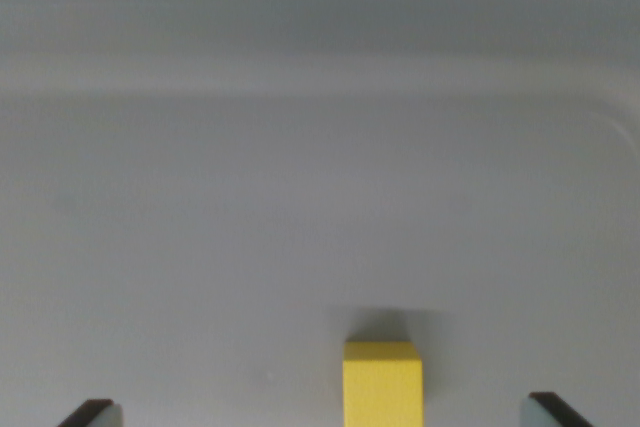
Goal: Pick yellow cube
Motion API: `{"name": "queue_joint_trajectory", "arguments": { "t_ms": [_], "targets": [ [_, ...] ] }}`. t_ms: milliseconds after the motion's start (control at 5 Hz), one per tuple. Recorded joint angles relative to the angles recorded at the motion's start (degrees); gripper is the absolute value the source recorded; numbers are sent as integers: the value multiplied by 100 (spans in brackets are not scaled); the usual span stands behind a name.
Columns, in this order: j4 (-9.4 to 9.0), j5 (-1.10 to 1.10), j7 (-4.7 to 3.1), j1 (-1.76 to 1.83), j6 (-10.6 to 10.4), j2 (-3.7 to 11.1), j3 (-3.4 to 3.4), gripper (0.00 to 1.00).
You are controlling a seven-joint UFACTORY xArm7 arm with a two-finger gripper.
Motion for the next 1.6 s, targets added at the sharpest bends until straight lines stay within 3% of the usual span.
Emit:
{"name": "queue_joint_trajectory", "arguments": {
  "t_ms": [200,400,600,800,1000,1200,1400,1600],
  "targets": [
    [0,0,0,0,0,0,0,0],
    [-204,9,-53,-11,-271,122,-19,0],
    [-204,9,-53,-11,-271,122,-19,0],
    [-406,19,-105,-23,-540,244,-38,0],
    [-406,19,-105,-23,-540,244,-38,0],
    [-600,28,-155,-33,-798,360,-56,0],
    [-600,28,-155,-33,-798,360,-56,0],
    [-808,37,-209,-45,-1073,484,-75,0]
  ]
}}
